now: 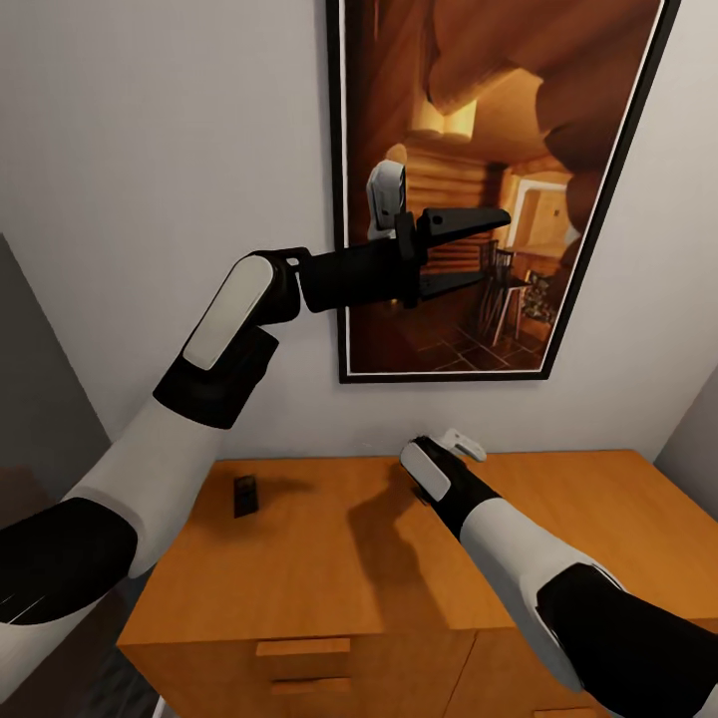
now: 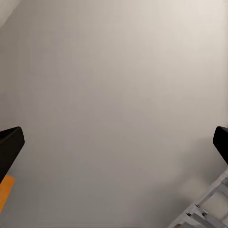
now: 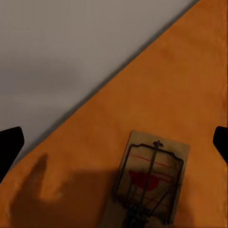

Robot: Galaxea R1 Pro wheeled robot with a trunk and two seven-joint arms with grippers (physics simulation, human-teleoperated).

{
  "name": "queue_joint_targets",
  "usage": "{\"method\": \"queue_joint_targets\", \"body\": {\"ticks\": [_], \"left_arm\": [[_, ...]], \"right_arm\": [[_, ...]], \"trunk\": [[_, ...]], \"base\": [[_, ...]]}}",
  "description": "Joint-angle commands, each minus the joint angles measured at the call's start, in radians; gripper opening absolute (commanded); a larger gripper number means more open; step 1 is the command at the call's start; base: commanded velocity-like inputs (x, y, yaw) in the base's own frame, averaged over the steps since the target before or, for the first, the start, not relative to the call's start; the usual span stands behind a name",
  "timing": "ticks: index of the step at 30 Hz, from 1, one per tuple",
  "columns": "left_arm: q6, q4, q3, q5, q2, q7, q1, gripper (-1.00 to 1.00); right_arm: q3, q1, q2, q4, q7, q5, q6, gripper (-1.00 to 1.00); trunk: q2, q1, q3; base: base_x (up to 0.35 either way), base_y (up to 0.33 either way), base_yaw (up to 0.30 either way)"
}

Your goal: Take the four mousetraps from the cabinet in the bathroom and place them on the bathroom floor. Make sure all four end up on the same floor surface, and ensure that at least two of them are either under or directly next to the same bathroom sink.

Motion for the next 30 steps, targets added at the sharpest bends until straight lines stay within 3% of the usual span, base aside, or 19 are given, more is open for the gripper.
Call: {"method": "queue_joint_targets", "body": {"ticks": [1,10,30], "left_arm": [[0.002,0.001,0.0,-0.006,0.0,-0.007,-0.001,1.0],[0.002,0.002,-0.001,-0.006,0.0,-0.007,0.006,1.0],[0.002,0.002,-0.001,-0.005,0.001,-0.007,0.007,1.0]], "right_arm": [[0.007,-0.001,-0.001,0.009,-0.013,-0.007,-0.011,1.0],[0.005,0.001,0.001,0.048,-0.085,-0.013,-0.093,1.0],[0.002,0.06,0.001,0.041,-0.1,-0.012,-0.109,1.0]], "trunk": [[-0.001,0.0,-0.001],[-0.001,0.0,-0.001],[-0.001,0.0,-0.001]], "base": [[0.0,0.0,0.0],[0.0,0.0,0.0],[-0.02,0.0,0.0]]}}
